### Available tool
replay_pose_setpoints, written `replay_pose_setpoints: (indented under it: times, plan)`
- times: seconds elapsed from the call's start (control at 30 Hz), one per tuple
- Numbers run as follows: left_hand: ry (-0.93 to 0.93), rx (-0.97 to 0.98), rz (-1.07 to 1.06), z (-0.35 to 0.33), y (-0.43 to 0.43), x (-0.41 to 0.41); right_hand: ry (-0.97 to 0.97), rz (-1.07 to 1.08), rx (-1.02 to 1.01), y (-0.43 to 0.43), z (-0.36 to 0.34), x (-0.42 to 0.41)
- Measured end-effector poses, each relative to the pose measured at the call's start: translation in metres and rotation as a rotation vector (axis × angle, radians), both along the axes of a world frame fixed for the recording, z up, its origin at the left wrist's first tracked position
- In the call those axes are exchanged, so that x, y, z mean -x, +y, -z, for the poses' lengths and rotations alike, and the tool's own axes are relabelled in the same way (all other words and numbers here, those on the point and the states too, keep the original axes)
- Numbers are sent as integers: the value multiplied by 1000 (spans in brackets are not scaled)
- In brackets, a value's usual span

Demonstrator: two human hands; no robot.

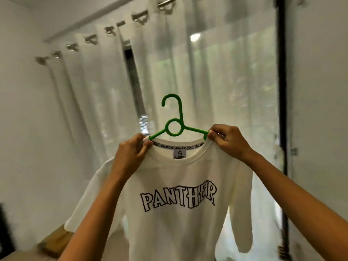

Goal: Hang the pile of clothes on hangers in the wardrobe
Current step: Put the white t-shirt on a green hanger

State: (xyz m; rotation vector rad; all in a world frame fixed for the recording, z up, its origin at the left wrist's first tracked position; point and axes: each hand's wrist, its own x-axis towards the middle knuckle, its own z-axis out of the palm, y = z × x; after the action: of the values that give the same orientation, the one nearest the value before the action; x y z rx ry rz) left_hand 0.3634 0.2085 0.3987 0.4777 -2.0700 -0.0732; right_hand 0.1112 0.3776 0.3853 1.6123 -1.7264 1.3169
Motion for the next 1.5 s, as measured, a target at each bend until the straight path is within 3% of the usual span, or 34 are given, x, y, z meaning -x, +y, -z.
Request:
replay_pose_setpoints:
  times: [0.27, 0.4, 0.53, 0.77, 1.0, 1.17, 1.3, 1.4, 1.5]
  plan:
    - [74, -39, 415, -9, 92, 252, 130, 459, 22, 185, -22, 148]
    - [76, -22, 543, -6, 156, 366, 215, 637, -114, 281, -28, 194]
    - [120, -1, 675, -12, 218, 466, 433, 865, -228, 359, -35, 236]
    - [207, 2, 942, -34, 339, 616, 680, 1385, -168, 463, -48, 290]
    - [244, 87, 1406, -76, 452, 749, 916, 1686, -255, 543, -81, 323]
    - [377, 130, 1658, -135, 549, 809, 1004, 1928, -311, 594, -126, 333]
    - [462, 245, 1716, -174, 627, 848, 993, 2114, -338, 634, -156, 339]
    - [551, 369, 1643, -193, 683, 880, 982, 2221, -325, 666, -178, 349]
    - [643, 341, 1577, -205, 743, 895, 927, 2352, -347, 700, -209, 360]
